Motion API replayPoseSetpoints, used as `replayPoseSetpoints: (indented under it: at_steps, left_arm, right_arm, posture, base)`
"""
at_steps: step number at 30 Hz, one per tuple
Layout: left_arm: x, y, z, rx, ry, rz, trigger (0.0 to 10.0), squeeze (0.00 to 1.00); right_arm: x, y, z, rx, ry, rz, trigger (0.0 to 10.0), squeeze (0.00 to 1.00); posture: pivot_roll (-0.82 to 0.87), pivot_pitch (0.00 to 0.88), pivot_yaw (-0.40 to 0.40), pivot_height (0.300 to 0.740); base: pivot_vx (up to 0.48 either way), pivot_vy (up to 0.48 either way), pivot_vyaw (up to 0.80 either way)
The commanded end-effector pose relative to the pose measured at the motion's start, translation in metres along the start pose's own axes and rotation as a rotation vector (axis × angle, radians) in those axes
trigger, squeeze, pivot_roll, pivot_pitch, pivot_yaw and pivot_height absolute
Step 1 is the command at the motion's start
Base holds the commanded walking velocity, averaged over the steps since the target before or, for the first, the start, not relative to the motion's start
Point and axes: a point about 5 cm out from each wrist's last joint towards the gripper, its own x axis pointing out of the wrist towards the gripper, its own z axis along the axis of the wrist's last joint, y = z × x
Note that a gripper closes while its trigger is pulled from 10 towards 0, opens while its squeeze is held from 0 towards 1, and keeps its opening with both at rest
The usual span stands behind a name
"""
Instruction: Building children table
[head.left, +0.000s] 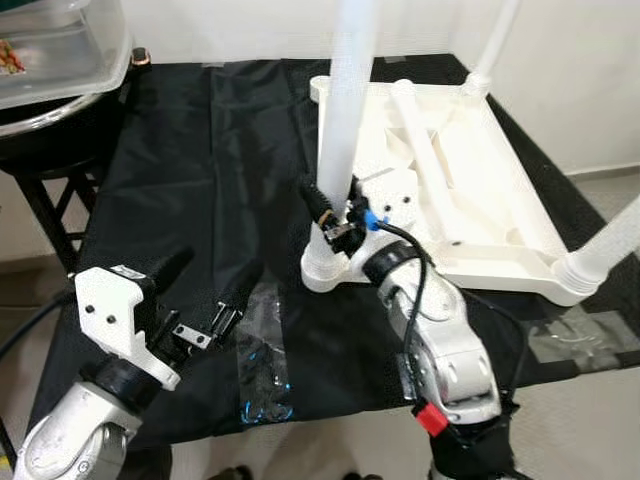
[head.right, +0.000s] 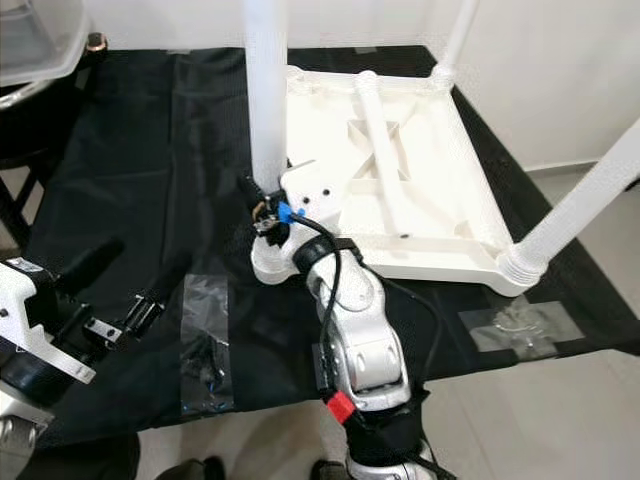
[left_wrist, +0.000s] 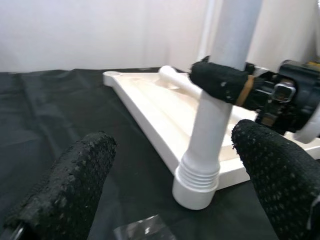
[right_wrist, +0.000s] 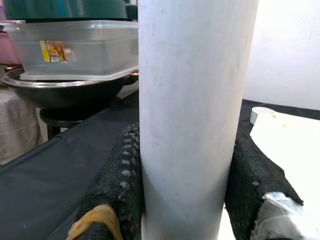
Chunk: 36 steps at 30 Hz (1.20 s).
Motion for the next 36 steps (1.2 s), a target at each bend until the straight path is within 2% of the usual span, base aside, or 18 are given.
replayPoseSetpoints:
  at_steps: [1,2,3,4,6,8,13,14,15,16,18,20,22,23,24,25,26,36]
  left_arm:
    - [-0.001,-0.004,-0.004,-0.013,0.015,-0.033,10.0,0.0]
    - [-0.001,-0.004,-0.004,-0.013,0.015,-0.033,10.0,0.0]
    - [-0.003,-0.006,-0.005,-0.018,0.02,-0.051,10.0,0.0]
    - [-0.006,-0.008,-0.009,-0.017,0.048,-0.079,10.0,0.0]
    - [-0.006,-0.008,-0.009,-0.017,0.048,-0.079,10.0,0.0]
    - [-0.012,-0.01,-0.014,-0.009,0.085,-0.103,10.0,0.0]
    - [-0.014,-0.01,-0.013,-0.001,0.089,-0.105,10.0,0.0]
    - [-0.015,-0.011,-0.012,0.003,0.085,-0.102,10.0,0.0]
    - [-0.015,-0.012,-0.01,0.005,0.082,-0.098,10.0,0.0]
    - [-0.015,-0.012,-0.01,0.005,0.082,-0.098,10.0,0.0]
    - [-0.018,-0.016,-0.008,0.003,0.084,-0.096,10.0,0.0]
    - [-0.02,-0.019,-0.007,0.001,0.086,-0.098,10.0,0.0]
    - [-0.02,-0.019,-0.007,0.001,0.086,-0.098,10.0,0.0]
    - [-0.023,-0.021,-0.006,-0.001,0.09,-0.098,10.0,0.0]
    - [-0.025,-0.023,-0.005,0.0,0.095,-0.096,10.0,0.0]
    - [-0.027,-0.024,-0.004,0.001,0.098,-0.094,10.0,0.0]
    - [-0.028,-0.024,-0.003,0.001,0.1,-0.091,10.0,0.0]
    - [-0.028,-0.025,0.0,0.005,0.1,-0.098,10.0,0.0]
  right_arm:
    - [-0.006,0.002,-0.048,0.054,0.249,0.03,10.0,0.0]
    - [-0.006,0.002,-0.048,0.054,0.249,0.03,10.0,0.0]
    - [-0.006,0.003,-0.046,0.05,0.24,0.048,10.0,0.56]
    - [-0.001,0.004,-0.033,0.088,0.16,0.188,10.0,1.0]
    - [-0.001,0.004,-0.033,0.088,0.16,0.188,10.0,1.0]
    - [0.001,-0.001,-0.005,0.095,0.019,0.396,10.0,1.0]
    - [-0.004,0.001,0.012,0.085,-0.032,0.536,10.0,1.0]
    - [-0.005,0.001,0.019,0.075,-0.045,0.588,10.0,0.0]
    - [-0.004,-0.002,0.022,0.049,-0.051,0.664,10.0,0.0]
    - [-0.004,-0.002,0.022,0.049,-0.051,0.664,10.0,0.0]
    - [0.001,-0.015,0.027,-0.011,-0.05,0.84,10.0,0.0]
    - [0.005,-0.024,0.03,-0.032,-0.05,0.886,10.0,0.0]
    - [0.005,-0.024,0.03,-0.032,-0.05,0.886,10.0,0.0]
    - [0.01,-0.032,0.035,-0.043,-0.058,0.904,10.0,0.0]
    - [0.017,-0.041,0.04,-0.045,-0.071,0.921,8.3,0.0]
    - [0.021,-0.046,0.043,-0.045,-0.08,0.931,8.3,0.0]
    - [0.023,-0.05,0.045,-0.053,-0.078,0.946,0.0,0.0]
    - [0.015,-0.055,0.043,-0.058,-0.043,1.07,0.0,0.0]
  posture:
    - [0.09,0.198,-0.055,0.74]
    - [0.09,0.198,-0.055,0.74]
    - [0.1,0.198,-0.054,0.74]
    - [0.09,0.205,-0.051,0.74]
    - [0.09,0.205,-0.051,0.74]
    - [0.09,0.215,-0.052,0.74]
    - [0.1,0.225,-0.056,0.74]
    - [0.11,0.236,-0.058,0.74]
    - [0.11,0.246,-0.058,0.74]
    - [0.11,0.246,-0.058,0.74]
    - [0.13,0.276,-0.06,0.74]
    - [0.13,0.285,-0.062,0.74]
    - [0.13,0.285,-0.062,0.74]
    - [0.14,0.297,-0.066,0.74]
    - [0.15,0.308,-0.065,0.74]
    - [0.15,0.31,-0.064,0.74]
    - [0.16,0.317,-0.063,0.74]
    - [0.15,0.308,-0.055,0.74]
  base:
    - [0.0,0.0,0.0]
    - [0.0,0.0,0.0]
    - [0.0,0.0,0.0]
    - [0.0,0.0,0.0]
    - [0.0,0.0,0.0]
    - [0.0,0.0,0.0]
    - [0.0,0.0,0.0]
    - [0.0,0.0,0.0]
    - [0.0,0.0,0.0]
    - [0.0,0.0,0.0]
    - [0.0,0.0,0.0]
    - [0.0,0.0,0.0]
    - [0.0,0.0,0.0]
    - [0.0,0.0,0.0]
    - [0.0,0.0,0.0]
    - [0.0,0.0,0.0]
    - [0.0,0.0,0.0]
    - [0.0,0.0,0.0]
